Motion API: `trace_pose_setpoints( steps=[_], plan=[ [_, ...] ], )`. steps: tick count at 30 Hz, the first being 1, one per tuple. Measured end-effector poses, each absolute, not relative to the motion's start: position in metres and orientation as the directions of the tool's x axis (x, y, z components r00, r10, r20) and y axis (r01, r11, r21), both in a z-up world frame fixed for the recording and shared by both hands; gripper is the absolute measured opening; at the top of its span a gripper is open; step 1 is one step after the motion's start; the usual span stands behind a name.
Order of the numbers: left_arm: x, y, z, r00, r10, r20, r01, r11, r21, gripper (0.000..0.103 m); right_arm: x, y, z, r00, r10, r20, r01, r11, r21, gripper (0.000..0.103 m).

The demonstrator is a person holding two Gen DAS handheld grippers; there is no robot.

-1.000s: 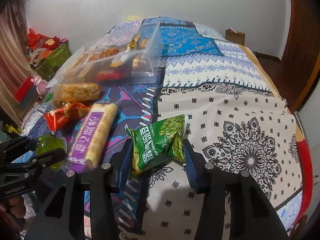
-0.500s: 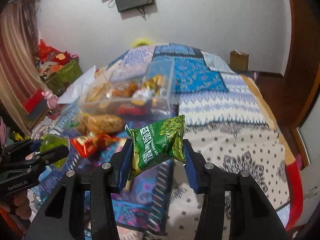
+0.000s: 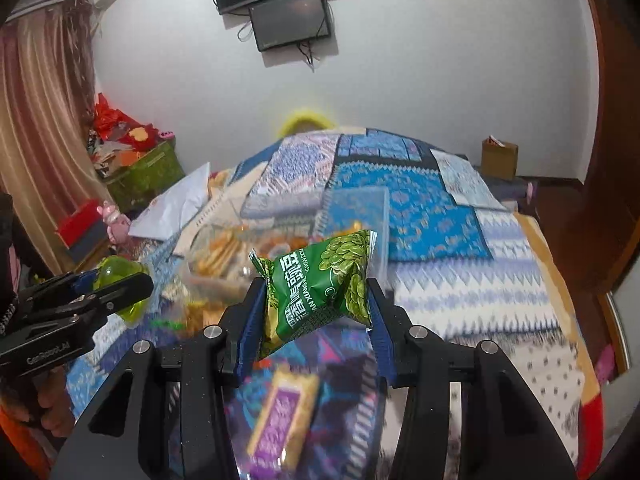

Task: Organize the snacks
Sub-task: 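Grasp and lift the jelly cup with left tool while right tool lifts the pea snack, then lower both held snacks into the clear box and open both tools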

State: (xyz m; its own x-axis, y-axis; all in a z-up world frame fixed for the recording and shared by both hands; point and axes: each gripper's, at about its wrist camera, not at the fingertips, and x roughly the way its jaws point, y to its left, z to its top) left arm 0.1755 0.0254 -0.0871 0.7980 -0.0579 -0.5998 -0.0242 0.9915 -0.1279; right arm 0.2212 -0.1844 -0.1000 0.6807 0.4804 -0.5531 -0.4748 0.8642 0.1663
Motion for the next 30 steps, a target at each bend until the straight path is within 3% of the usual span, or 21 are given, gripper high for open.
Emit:
trace_pose_setpoints(
  steps=[14, 30],
  plan=[
    [0.265, 0.057, -0.095, 0.787, -0.004, -0.617, -0.088, 0.989, -0.118, 0.049, 0.292, -0.153, -0.095, 0.675, 0.498, -0.544, -0.475, 0.858, 0.196, 0.044],
    [0.362, 0.038, -0.147, 0.704, 0.044, -0.709, -0.098, 0.995, -0.036, 0.049, 0.355, -0.116, -0.141, 0.583, 0.447, -0.679, -0.465, 0.868, 0.172, 0.044]
  ],
)
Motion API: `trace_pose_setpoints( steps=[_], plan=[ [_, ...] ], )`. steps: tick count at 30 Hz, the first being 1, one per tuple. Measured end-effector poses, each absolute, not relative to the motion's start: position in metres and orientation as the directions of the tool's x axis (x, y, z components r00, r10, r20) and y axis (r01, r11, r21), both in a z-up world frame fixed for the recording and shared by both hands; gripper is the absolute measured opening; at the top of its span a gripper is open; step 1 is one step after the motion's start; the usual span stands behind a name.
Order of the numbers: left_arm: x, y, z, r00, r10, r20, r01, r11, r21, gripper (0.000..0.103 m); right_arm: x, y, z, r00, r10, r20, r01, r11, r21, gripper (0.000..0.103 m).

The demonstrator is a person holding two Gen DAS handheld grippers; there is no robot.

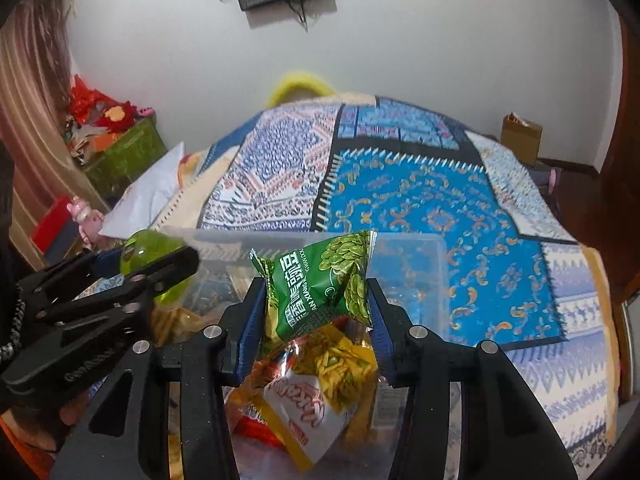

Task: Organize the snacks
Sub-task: 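Lower both held snacks into the clear box and open both tools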

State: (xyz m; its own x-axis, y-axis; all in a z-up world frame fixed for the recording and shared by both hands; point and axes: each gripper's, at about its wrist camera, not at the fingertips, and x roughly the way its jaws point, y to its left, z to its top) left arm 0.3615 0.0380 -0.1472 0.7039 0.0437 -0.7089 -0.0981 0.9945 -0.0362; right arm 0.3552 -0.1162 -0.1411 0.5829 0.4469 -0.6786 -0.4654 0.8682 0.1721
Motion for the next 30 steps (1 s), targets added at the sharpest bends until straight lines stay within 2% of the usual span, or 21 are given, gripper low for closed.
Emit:
trace_pose_setpoints(
  steps=[7, 10, 15, 17, 30],
  plan=[
    [0.378, 0.038, -0.158, 0.648, 0.024, -0.762, -0.101, 0.993, -0.055, 0.049, 0.364, -0.114, -0.151, 0.556, 0.443, -0.703, -0.467, 0.867, 0.177, 0.045],
    [0.375, 0.04, -0.155, 0.655, 0.025, -0.756, -0.107, 0.993, -0.059, 0.051, 0.366, -0.111, -0.155, 0.542, 0.44, -0.715, -0.469, 0.865, 0.177, 0.049],
    [0.362, 0.041, -0.149, 0.668, 0.051, -0.742, -0.108, 0.994, -0.029, 0.06, 0.359, -0.111, -0.152, 0.56, 0.41, -0.72, -0.457, 0.878, 0.144, 0.051],
    [0.351, 0.042, -0.144, 0.676, 0.054, -0.734, -0.102, 0.995, -0.021, 0.06, 0.353, -0.114, -0.148, 0.562, 0.415, -0.715, -0.459, 0.876, 0.148, 0.055],
    [0.264, 0.046, -0.083, 0.755, 0.051, -0.654, -0.092, 0.995, -0.028, 0.065, 0.291, -0.135, -0.097, 0.63, 0.443, -0.638, -0.487, 0.865, 0.121, 0.06]
  ],
)
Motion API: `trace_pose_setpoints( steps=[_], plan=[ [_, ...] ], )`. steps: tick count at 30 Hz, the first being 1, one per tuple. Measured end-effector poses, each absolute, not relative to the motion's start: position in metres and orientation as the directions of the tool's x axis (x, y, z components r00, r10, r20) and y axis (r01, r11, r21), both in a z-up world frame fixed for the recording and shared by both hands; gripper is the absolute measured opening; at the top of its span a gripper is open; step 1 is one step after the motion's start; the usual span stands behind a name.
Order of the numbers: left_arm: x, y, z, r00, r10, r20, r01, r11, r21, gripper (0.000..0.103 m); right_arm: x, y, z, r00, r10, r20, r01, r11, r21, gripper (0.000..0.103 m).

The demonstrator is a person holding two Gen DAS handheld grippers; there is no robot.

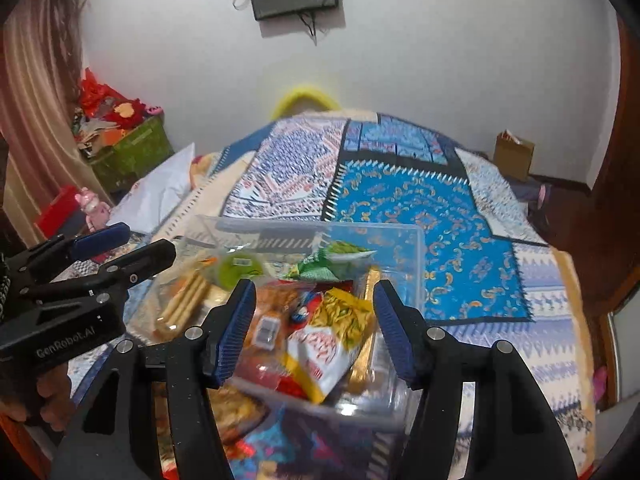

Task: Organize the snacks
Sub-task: 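Lower both held snacks into the clear box and open both tools, then reach left tool to the red cracker bag while right tool reaches the purple rice bar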

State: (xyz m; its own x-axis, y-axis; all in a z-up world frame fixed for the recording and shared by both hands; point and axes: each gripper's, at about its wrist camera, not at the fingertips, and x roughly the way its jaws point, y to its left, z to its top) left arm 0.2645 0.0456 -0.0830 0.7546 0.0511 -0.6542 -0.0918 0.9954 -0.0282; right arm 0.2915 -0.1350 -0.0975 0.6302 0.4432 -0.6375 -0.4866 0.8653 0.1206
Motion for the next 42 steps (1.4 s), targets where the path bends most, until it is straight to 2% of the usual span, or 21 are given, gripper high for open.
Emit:
trace_pose_setpoints(
  steps=[4, 10, 21, 24, 31, 33, 35, 38, 42],
  plan=[
    [0.238, 0.046, -0.075, 0.764, 0.047, -0.644, -0.086, 0.996, -0.031, 0.069, 0.267, -0.143, -0.089, 0.653, 0.442, -0.614, -0.49, 0.866, 0.101, 0.067],
    [0.204, 0.046, -0.082, 0.746, 0.036, -0.664, -0.082, 0.996, -0.038, 0.069, 0.236, -0.15, -0.097, 0.649, 0.441, -0.62, -0.496, 0.863, 0.094, 0.068],
    [0.16, 0.038, -0.136, 0.649, -0.012, -0.761, -0.046, 0.997, -0.055, 0.069, 0.204, -0.157, -0.154, 0.55, 0.424, -0.72, -0.502, 0.856, 0.12, 0.068],
    [0.151, 0.036, -0.152, 0.622, -0.001, -0.783, -0.031, 0.999, -0.026, 0.07, 0.198, -0.16, -0.173, 0.512, 0.416, -0.751, -0.498, 0.857, 0.135, 0.068],
    [0.149, 0.028, -0.169, 0.589, -0.038, -0.807, -0.004, 0.999, -0.05, 0.07, 0.188, -0.16, -0.208, 0.433, 0.414, -0.801, -0.496, 0.851, 0.172, 0.068],
    [0.155, 0.023, -0.171, 0.581, -0.053, -0.812, 0.003, 0.998, -0.063, 0.07, 0.185, -0.162, -0.209, 0.442, 0.417, -0.794, -0.497, 0.851, 0.17, 0.065],
    [0.161, 0.017, -0.175, 0.573, -0.06, -0.817, 0.011, 0.998, -0.066, 0.07, 0.183, -0.164, -0.208, 0.44, 0.42, -0.793, -0.508, 0.845, 0.166, 0.056],
    [0.168, 0.013, -0.18, 0.572, -0.085, -0.816, 0.013, 0.995, -0.095, 0.079, 0.183, -0.167, -0.207, 0.429, 0.437, -0.791, -0.515, 0.837, 0.183, 0.046],
    [0.178, 0.006, -0.19, 0.54, -0.101, -0.835, 0.008, 0.993, -0.114, 0.08, 0.185, -0.172, -0.208, 0.424, 0.456, -0.783, -0.507, 0.836, 0.212, 0.044]
  ],
)
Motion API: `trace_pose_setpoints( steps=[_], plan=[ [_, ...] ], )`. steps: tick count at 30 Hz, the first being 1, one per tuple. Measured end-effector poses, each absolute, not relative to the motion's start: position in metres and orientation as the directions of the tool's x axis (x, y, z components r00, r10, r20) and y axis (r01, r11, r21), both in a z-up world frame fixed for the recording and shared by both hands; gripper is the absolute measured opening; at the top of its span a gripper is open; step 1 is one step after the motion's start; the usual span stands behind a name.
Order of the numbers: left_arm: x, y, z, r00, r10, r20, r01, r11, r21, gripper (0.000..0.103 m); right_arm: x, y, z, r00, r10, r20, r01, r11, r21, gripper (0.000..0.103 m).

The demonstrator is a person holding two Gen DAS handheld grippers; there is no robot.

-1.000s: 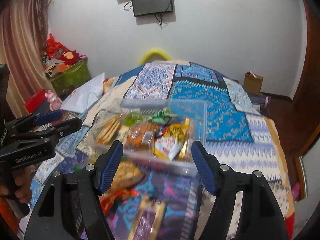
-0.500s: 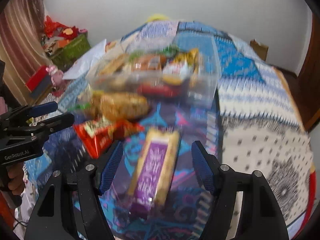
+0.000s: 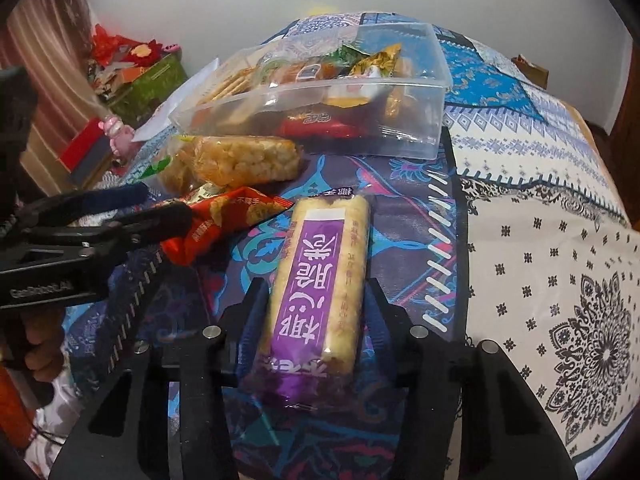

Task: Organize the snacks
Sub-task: 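Reach left tool to the red cracker bag while right tool reaches the purple rice bar, then grasp and lift the red cracker bag with left tool while right tool lifts the rice bar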

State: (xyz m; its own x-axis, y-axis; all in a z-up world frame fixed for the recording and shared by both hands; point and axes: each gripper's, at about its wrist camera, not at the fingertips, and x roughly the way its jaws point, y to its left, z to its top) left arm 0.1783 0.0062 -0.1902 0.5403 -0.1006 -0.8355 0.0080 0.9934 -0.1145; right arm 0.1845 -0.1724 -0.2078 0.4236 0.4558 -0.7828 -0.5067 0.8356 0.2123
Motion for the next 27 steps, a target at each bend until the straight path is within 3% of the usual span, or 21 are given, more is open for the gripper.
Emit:
trace_pose_setpoints(
  steps=[11, 27],
  plan=[
    [0.2, 0.005, -0.215, 0.509, -0.096, -0.856, -0.051, 0.989, -0.142, 0.08, 0.193, -0.171, -0.207, 0.424, 0.447, -0.788, -0.513, 0.835, 0.197, 0.043],
    [0.152, 0.003, -0.192, 0.571, -0.125, -0.812, -0.013, 0.987, -0.161, 0.075, 0.185, -0.187, -0.188, 0.487, 0.468, -0.737, -0.481, 0.848, 0.221, 0.04]
  ],
)
